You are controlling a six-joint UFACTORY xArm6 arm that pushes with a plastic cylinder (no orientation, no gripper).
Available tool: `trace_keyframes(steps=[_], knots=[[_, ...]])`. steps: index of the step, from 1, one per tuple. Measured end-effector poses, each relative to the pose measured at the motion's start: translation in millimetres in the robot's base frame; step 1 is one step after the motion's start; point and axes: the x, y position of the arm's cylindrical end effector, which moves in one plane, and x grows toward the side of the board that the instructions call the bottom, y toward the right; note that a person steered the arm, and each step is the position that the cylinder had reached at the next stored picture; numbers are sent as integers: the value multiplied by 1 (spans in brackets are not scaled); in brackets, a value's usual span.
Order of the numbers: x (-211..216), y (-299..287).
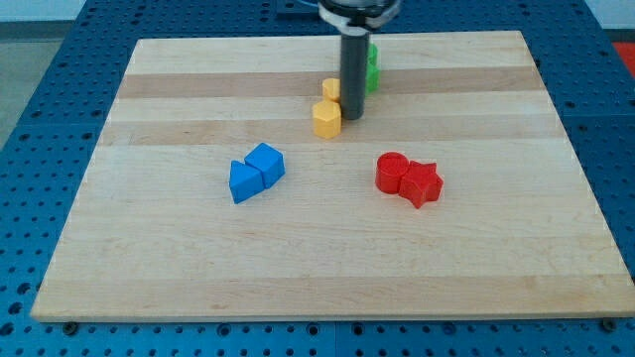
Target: Push the yellow heart towards the top left
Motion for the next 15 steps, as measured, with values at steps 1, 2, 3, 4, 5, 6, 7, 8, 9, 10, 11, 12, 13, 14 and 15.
trace_keyframes(steps=[1, 2, 3, 4, 5, 6, 7, 8, 9, 10, 11, 12, 13, 14, 15], knots=[[-10, -19], [-21, -19], [-32, -19], [-46, -19], [-62, -19], [-80, -19], [-99, -20], [-110, -27], [-109, -46], [-96, -72], [-81, -95], [-80, -117], [-81, -132], [-81, -150], [-85, -167]])
